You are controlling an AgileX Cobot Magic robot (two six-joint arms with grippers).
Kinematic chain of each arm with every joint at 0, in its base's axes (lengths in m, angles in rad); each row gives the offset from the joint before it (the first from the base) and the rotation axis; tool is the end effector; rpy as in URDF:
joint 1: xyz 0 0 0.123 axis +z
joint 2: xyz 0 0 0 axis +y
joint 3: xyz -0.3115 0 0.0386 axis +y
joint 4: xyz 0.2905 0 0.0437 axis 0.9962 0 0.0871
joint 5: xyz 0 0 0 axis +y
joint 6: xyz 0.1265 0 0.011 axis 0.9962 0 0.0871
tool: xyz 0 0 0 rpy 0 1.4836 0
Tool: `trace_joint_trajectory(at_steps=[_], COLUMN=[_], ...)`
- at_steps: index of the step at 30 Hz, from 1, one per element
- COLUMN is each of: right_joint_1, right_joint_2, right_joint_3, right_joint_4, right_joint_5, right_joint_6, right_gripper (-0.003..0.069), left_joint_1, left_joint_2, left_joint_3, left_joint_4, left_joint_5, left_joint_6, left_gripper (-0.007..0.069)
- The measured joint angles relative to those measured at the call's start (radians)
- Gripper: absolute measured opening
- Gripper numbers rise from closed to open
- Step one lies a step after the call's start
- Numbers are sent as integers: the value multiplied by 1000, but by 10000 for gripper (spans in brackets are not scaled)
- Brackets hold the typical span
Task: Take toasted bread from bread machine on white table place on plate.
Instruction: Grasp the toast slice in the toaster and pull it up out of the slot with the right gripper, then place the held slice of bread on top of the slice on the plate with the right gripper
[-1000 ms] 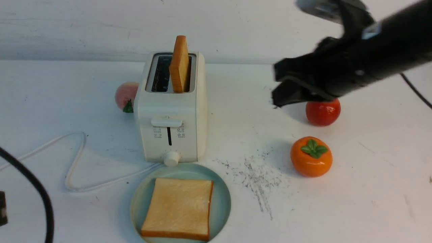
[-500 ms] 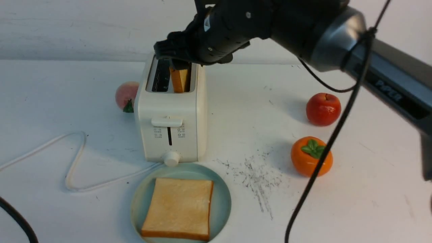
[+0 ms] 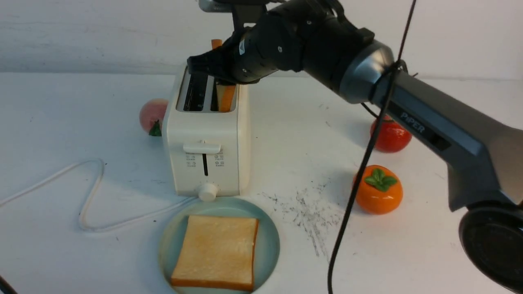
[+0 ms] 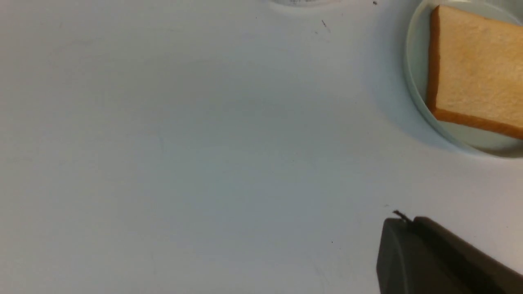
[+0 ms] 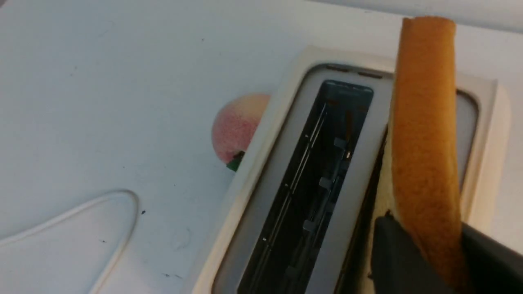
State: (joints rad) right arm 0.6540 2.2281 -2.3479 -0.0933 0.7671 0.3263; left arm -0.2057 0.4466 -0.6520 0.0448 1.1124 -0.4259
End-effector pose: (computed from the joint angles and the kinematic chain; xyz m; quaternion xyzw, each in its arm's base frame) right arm 0.4903 0.3655 0.3570 -0.1561 0.8601 0.1883 0.4476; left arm 0.0968 -0.0150 0.3016 -0.1004 0.9247 -0.0927 0.3554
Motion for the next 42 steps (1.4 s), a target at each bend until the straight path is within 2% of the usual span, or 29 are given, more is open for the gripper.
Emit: trace_joint_trajectory(at_steps=[4, 9, 11, 12, 14, 16, 17, 18, 19, 24, 28, 34, 42], right_joint_1=[0, -5, -9, -10, -11, -11, -9, -9, -9, -9, -11, -17, -21], right_joint_2=[-101, -293, -326, -328, -339, -339, -333, -333, -320, -266, -219, -161, -137], right_joint_3=[-7, -28, -28, -28, 20, 59, 124, 133, 219, 429, 514, 534, 534], right_joint_4=[20, 143, 259, 271, 443, 528, 637, 637, 711, 763, 766, 779, 771], right_joint_5=[74, 381, 472, 476, 493, 493, 493, 493, 493, 481, 473, 388, 353], right_joint_6=[-62, -313, -417, -425, -515, -548, -592, -592, -636, -767, -857, -875, -875], right_gripper=[120, 120, 120, 120, 120, 120, 120, 120, 120, 120, 120, 120, 120], left_joint_1=[0, 0, 0, 0, 0, 0, 0, 0, 0, 0, 0, 0, 0], left_joint_2=[-34, -61, -61, -61, -62, -62, -62, -62, -62, -62, -62, -62, -62], left_joint_3=[0, 0, 3, 3, 4, 4, 5, 5, 5, 5, 5, 5, 5], left_joint_4=[0, 8, 18, 19, 23, 23, 22, 22, 22, 22, 22, 22, 22], left_joint_5=[1, 5, 7, 7, 10, 12, 25, 25, 31, 57, 70, 77, 87], left_joint_6=[0, 0, 0, 0, 0, 0, 0, 0, 0, 0, 0, 0, 2], left_gripper=[-14, -14, -14, -14, -14, -14, -14, -14, -14, -14, -14, -14, -14])
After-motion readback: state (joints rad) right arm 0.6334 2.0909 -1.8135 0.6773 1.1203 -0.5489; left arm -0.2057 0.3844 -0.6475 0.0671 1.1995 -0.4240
